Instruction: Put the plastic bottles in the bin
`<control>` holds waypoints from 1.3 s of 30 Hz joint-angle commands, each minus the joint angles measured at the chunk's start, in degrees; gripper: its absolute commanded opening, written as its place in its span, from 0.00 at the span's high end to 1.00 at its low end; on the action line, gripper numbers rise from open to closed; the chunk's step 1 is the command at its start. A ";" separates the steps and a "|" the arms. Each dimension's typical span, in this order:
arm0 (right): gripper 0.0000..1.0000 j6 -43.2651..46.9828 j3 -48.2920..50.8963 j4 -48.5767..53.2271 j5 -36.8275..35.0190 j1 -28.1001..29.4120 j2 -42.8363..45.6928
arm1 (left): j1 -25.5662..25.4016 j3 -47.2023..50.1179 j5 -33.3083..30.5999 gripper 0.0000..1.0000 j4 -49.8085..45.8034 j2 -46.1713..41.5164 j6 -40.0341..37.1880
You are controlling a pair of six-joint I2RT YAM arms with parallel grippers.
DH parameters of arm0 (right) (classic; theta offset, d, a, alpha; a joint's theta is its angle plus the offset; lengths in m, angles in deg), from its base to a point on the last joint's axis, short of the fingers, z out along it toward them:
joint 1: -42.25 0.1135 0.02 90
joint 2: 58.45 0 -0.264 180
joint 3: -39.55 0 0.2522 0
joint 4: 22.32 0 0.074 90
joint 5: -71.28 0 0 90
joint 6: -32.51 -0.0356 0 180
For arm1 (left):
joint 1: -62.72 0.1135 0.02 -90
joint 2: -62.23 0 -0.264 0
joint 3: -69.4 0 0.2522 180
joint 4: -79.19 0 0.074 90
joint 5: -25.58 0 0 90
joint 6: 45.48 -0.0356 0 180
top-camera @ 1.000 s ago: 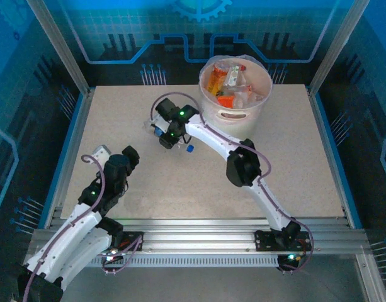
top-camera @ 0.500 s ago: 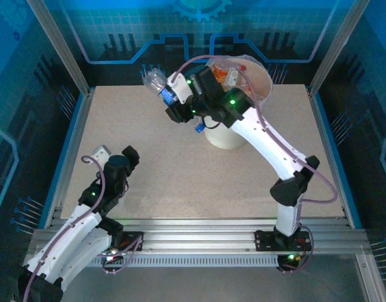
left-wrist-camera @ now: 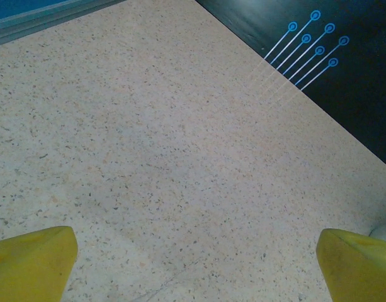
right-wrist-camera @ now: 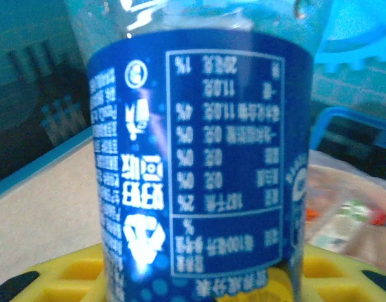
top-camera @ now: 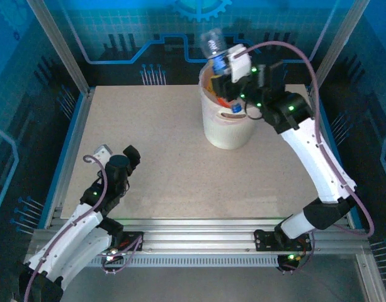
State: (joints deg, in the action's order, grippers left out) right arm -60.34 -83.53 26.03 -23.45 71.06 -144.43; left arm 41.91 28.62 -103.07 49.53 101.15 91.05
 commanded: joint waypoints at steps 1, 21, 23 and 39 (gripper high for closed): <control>0.68 -3.78 2.19 -6.61 4.60 -6.73 0.49 | 0.34 0.36 0.70 0.01 2.23 0.59 -0.66; 0.69 -6.93 -0.22 -8.14 11.70 -16.50 -12.14 | 0.34 -0.05 2.53 0.01 2.28 1.08 -0.99; 0.69 -6.51 -0.19 -7.88 10.04 -16.44 -12.50 | 0.34 -0.09 2.62 0.01 2.43 1.14 -1.13; 0.63 2.78 -1.00 -5.08 4.89 -17.51 -16.09 | 0.34 -0.57 3.94 0.01 2.98 1.80 -2.09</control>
State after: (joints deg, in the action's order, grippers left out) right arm -60.73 -84.91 21.00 -17.35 54.54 -160.25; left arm 41.91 28.60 -99.90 51.46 102.79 90.61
